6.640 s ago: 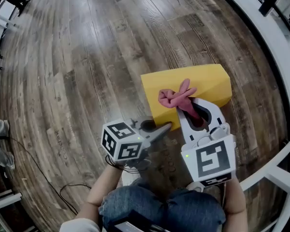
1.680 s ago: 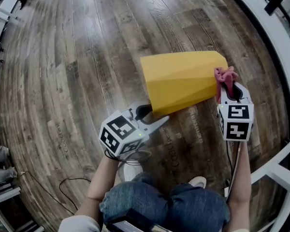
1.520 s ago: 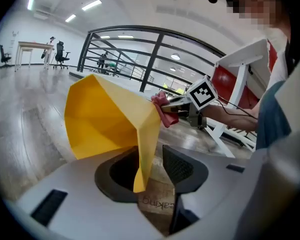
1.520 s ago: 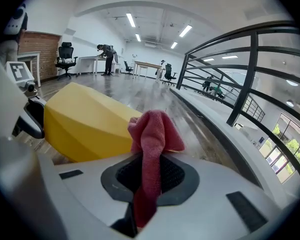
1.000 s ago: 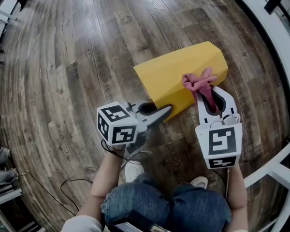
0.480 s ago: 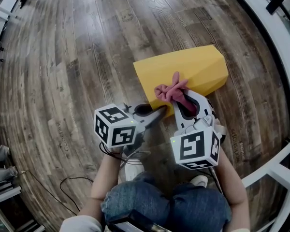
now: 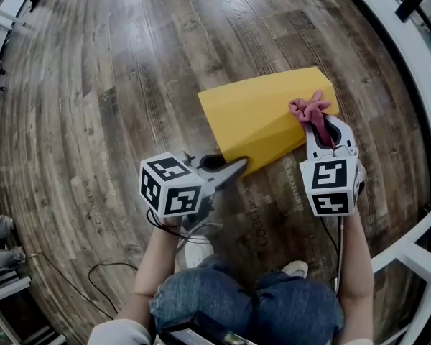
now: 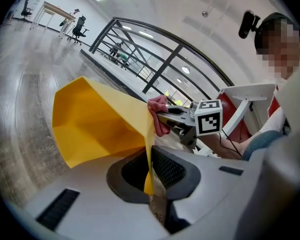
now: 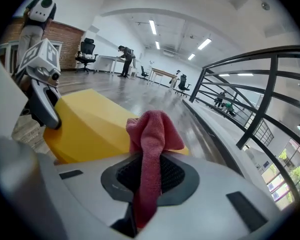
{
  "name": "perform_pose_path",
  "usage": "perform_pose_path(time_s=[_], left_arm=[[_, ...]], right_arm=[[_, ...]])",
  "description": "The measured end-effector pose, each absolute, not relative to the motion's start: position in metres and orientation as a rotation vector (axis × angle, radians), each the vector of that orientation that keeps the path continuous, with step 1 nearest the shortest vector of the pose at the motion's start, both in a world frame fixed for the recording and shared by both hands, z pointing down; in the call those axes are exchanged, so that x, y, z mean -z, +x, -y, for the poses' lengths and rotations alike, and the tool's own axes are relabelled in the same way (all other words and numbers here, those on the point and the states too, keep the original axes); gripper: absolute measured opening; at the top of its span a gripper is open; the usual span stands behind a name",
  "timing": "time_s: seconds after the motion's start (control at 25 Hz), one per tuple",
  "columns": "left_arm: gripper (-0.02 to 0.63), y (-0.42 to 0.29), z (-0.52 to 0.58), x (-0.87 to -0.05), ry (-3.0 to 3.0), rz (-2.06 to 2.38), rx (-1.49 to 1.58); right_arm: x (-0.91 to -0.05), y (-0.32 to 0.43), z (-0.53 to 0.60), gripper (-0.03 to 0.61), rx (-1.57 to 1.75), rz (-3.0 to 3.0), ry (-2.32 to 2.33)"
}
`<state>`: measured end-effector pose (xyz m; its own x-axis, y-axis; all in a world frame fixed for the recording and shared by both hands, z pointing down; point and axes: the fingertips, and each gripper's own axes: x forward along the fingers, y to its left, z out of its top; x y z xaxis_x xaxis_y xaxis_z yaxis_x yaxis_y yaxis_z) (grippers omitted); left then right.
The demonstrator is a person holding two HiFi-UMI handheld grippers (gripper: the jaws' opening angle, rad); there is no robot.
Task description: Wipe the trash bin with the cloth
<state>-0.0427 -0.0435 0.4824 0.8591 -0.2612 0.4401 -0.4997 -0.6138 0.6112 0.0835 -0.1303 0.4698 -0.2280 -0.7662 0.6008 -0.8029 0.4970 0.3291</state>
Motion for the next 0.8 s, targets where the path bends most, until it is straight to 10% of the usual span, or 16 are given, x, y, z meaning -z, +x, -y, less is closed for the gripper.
perform_pose_path(time_s=[0.48, 0.8], left_arm=[[0.017, -0.043, 0.045, -0.482, 2.243, 0.544, -0.375], [0.017, -0.045, 0.045, -0.482, 2.238, 0.542, -0.358]], right_arm=[[-0.482, 0.151, 0.165, 0.051, -0.085, 1.854, 1.405], [-0.432, 0.044, 0.094, 0.051, -0.018, 2.194, 1.242]])
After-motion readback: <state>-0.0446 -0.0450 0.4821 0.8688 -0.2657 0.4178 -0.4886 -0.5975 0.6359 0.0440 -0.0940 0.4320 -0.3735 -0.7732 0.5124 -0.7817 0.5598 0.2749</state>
